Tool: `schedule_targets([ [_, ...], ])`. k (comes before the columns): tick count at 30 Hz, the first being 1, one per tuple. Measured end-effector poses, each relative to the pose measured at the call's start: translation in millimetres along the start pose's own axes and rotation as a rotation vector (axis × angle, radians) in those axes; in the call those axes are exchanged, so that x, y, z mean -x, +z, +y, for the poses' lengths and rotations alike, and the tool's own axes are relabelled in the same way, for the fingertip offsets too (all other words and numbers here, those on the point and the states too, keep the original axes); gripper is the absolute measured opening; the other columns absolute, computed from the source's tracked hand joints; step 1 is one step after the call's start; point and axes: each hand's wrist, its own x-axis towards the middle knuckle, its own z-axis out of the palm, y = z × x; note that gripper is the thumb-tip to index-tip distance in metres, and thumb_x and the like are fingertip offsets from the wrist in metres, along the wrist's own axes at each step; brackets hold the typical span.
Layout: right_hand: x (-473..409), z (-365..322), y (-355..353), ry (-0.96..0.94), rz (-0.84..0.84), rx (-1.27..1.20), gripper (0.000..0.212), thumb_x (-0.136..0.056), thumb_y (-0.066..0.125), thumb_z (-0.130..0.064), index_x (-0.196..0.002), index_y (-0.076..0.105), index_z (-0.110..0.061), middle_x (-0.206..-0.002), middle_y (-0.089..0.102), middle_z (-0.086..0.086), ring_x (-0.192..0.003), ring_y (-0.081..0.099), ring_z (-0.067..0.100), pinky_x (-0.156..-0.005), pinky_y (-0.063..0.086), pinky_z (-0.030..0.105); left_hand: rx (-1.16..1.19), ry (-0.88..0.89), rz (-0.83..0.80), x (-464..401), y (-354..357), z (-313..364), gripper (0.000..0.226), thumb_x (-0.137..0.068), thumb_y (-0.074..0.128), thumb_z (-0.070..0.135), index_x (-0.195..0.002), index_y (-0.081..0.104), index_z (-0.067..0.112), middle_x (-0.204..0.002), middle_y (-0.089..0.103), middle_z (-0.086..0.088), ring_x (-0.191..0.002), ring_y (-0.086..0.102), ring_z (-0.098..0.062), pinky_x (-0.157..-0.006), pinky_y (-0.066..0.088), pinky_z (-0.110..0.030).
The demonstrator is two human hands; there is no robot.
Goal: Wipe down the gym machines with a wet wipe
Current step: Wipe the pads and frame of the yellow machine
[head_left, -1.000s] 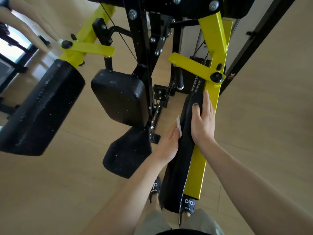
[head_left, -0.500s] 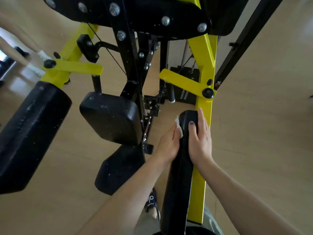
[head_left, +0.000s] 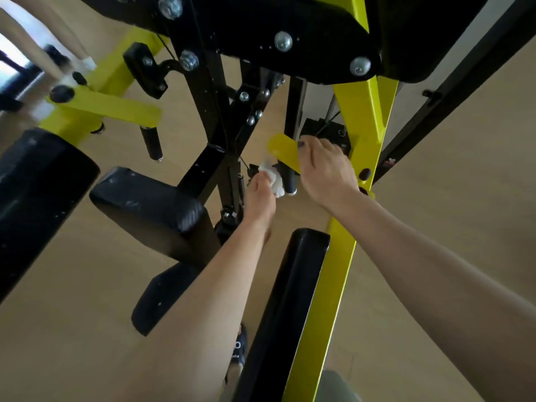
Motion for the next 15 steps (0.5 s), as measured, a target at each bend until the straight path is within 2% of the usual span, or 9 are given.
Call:
schedule_targets([
  [2,-11.4,3.9,7.3,0.066,-0.107,0.052,0.042,-0.111,0.022,-0.037,-0.132,0.054,-0.02,-0.119,0.063,0.008,-0.111,0.06,0.031,-0.077,0.044,0.037,-0.125,0.128,-0.083,-0.8,11.4,-0.1,0.024,-0.107,0.035,0.02,-0.099,0.057,0.016,-0.095,0.06,0.003,-0.098,0.056,-0.017,-0.083,0.047,-0.029],
  [5,-16.8,8.2,13.4,0.114,-0.083,0.156,0.041,-0.11,0.021,-0.039,-0.124,0.056,-0.023,-0.106,0.061,0.002,-0.103,0.062,0.03,-0.07,0.037,0.035,-0.164,0.263,-0.213,-5.7,21.6,-4.4,0.025,-0.11,0.035,0.025,-0.122,0.055,0.035,-0.113,0.065,0.014,-0.103,0.063,0.003,-0.085,0.05,-0.019],
  [6,-17.4,8.6,15.6,0.136,-0.067,0.148,0.042,-0.109,0.02,-0.041,-0.121,0.056,-0.024,-0.101,0.057,-0.001,-0.1,0.062,0.029,-0.07,0.035,0.035,-0.144,0.292,-0.228,-9.0,22.9,-6.8,0.025,-0.111,0.037,0.025,-0.128,0.052,0.033,-0.115,0.065,0.015,-0.103,0.063,0.007,-0.083,0.05,-0.015],
  [8,-19.0,8.7,19.6,0.143,-0.045,0.139,0.042,-0.109,0.019,-0.044,-0.116,0.056,-0.025,-0.096,0.055,-0.005,-0.095,0.062,0.028,-0.07,0.034,0.036,-0.17,0.342,-0.21,-11.5,24.2,-6.1,0.026,-0.109,0.043,0.017,-0.132,0.047,0.007,-0.104,0.064,0.004,-0.086,0.063,0.012,-0.071,0.047,-0.009],
  [9,-19.5,9.1,21.7,0.132,-0.04,0.147,0.042,-0.109,0.02,-0.045,-0.115,0.056,-0.025,-0.097,0.058,-0.004,-0.094,0.063,0.028,-0.069,0.035,0.036,-0.192,0.353,-0.192,-14.6,25.6,-5.5,0.026,-0.107,0.047,0.013,-0.126,0.045,-0.004,-0.094,0.06,0.001,-0.074,0.06,0.013,-0.064,0.045,-0.008],
  [10,-19.2,9.8,22.1,0.12,-0.034,0.155,0.042,-0.108,0.02,-0.045,-0.115,0.055,-0.024,-0.1,0.061,-0.003,-0.093,0.063,0.028,-0.069,0.036,0.036,-0.206,0.358,-0.168,-17.7,27.1,-3.6,0.025,-0.104,0.053,0.012,-0.119,0.045,-0.006,-0.087,0.057,0.0,-0.066,0.057,0.011,-0.059,0.043,-0.009],
  [12,-18.5,10.5,23.0,0.097,-0.024,0.17,0.041,-0.109,0.021,-0.045,-0.115,0.054,-0.023,-0.103,0.064,0.0,-0.092,0.063,0.029,-0.069,0.037,0.037,-0.191,0.359,-0.155,-26.8,29.8,-0.2,0.034,-0.092,0.065,0.028,-0.109,0.049,0.003,-0.084,0.059,-0.002,-0.067,0.058,0.003,-0.059,0.044,-0.013],
  [13,-18.5,10.8,23.5,0.093,-0.022,0.179,0.04,-0.109,0.021,-0.045,-0.115,0.054,-0.023,-0.102,0.063,0.0,-0.09,0.062,0.028,-0.068,0.037,0.036,-0.162,0.333,-0.149,-31.5,32.1,2.2,0.036,-0.089,0.065,0.036,-0.105,0.051,0.006,-0.083,0.062,-0.001,-0.069,0.06,-0.002,-0.061,0.046,-0.017],
  [15,-19.5,11.2,24.9,0.09,-0.018,0.2,0.04,-0.109,0.021,-0.044,-0.115,0.054,-0.023,-0.096,0.058,-0.004,-0.087,0.062,0.026,-0.067,0.036,0.036,-0.06,0.259,-0.066,-37.3,39.0,7.8,0.02,-0.1,0.056,0.026,-0.092,0.054,0.007,-0.069,0.061,0.004,-0.061,0.059,-0.003,-0.058,0.047,-0.017],
])
